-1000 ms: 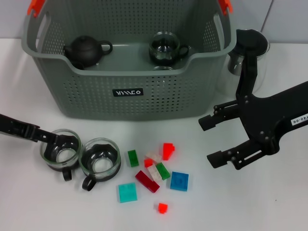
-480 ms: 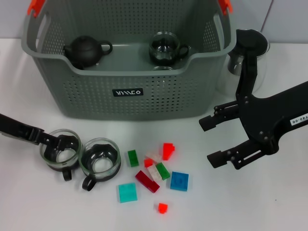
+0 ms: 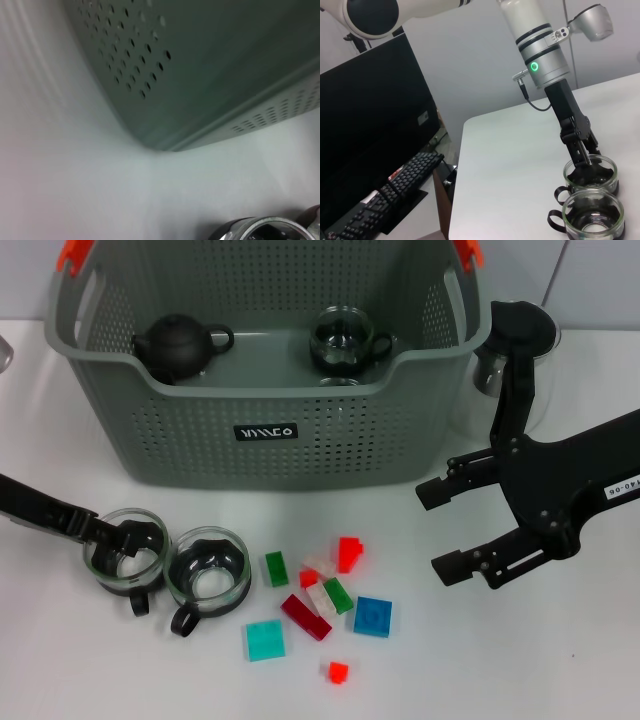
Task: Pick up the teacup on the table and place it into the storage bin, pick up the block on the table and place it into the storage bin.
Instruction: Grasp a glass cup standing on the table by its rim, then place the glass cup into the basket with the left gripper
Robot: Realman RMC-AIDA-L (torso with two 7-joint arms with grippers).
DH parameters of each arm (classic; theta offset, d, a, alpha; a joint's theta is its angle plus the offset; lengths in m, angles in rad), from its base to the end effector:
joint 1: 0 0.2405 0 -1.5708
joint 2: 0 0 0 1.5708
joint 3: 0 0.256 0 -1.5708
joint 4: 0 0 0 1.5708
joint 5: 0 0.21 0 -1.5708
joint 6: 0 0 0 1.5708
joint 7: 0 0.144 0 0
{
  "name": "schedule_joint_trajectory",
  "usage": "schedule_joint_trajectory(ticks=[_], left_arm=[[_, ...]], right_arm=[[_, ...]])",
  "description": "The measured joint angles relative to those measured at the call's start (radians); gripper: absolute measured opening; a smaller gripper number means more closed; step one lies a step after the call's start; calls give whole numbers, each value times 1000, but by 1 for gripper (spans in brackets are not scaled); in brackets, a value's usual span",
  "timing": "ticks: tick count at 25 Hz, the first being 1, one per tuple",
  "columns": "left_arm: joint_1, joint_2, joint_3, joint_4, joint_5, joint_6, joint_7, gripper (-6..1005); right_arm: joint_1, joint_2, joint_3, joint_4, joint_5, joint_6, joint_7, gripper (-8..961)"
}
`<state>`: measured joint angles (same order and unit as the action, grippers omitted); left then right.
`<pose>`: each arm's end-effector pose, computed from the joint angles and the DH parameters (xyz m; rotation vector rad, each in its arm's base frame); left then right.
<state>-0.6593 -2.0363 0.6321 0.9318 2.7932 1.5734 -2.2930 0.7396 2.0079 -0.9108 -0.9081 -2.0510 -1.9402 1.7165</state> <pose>-0.3046 0.3517 0.0579 -2.3352 -1.5135 0.2586 0.1611 0.3382 0.0330 2.9091 -0.3157 -0.3932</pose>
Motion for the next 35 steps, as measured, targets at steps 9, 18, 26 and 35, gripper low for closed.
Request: schedule_joint_trajectory(ticks=[9, 18, 26, 35], left_arm=[[-8, -1, 30, -2, 12, -3, -8, 693], [-17, -17, 73, -1, 32, -11, -9, 331], [-26, -18, 81, -4, 38, -11, -4, 119], [-26, -16, 84, 24, 30, 24, 0, 77]], right_arm=[[-2, 0, 2, 0, 0, 6, 0, 897], [-2, 0, 4, 0, 2, 6, 0, 897], [-3, 0, 16, 0, 5, 6, 0, 897], [-5, 0, 31, 0, 6, 6, -4, 897]])
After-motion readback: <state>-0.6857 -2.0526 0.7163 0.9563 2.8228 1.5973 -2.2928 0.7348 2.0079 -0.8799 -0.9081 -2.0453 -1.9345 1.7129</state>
